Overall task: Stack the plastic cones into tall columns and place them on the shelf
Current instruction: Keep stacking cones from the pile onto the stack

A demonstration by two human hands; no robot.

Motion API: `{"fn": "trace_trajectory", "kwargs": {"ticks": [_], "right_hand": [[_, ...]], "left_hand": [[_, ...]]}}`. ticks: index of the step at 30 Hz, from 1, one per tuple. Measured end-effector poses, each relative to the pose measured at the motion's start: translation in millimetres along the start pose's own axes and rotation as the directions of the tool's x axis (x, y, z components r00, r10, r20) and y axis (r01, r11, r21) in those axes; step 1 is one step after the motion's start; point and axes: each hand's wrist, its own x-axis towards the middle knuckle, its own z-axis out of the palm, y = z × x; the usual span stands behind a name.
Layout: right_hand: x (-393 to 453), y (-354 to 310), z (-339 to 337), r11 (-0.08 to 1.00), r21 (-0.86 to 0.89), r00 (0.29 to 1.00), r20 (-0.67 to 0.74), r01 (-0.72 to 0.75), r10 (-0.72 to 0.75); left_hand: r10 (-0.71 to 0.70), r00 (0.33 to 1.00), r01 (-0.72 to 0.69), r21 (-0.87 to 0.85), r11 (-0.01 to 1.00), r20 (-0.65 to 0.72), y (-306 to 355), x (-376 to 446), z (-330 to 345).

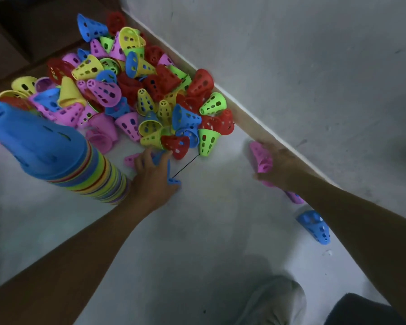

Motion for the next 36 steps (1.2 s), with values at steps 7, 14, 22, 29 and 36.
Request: {"fn": "trace_trajectory", "kwargs": {"ticks": [7,14,22,29,36], "right_hand": [[29,-2,33,0.998,-0.037,0.997,0.064,-0.046,0.048],[28,-9,42,0.999,0.042,1.0,-0.004,-0.026,0.026],[22,-29,32,0.998,0.059,1.0,0.014,0.001,-0.001],[5,-56,5,0.993,0.087,0.997,0.017,0.078,-0.08],[-39,-114,-39,0.891,0.432,0.989,-0.104,0.14,-0.105]], "left_hand": [[0.081,0.996,-0.079,0.078,0.994,-0.021,-16,20,15],[0.172,0.971,-0.196,0.146,0.97,0.165,-23,13,21],[0.136,0.989,-0.124,-0.154,0.98,0.064,7,-13,2],[0.122,0.993,-0.117,-0.353,0.928,-0.008,39,-39,-52],[0.188,0.972,-0.235,-0.489,0.84,-0.144,48,-75,-110]]}}
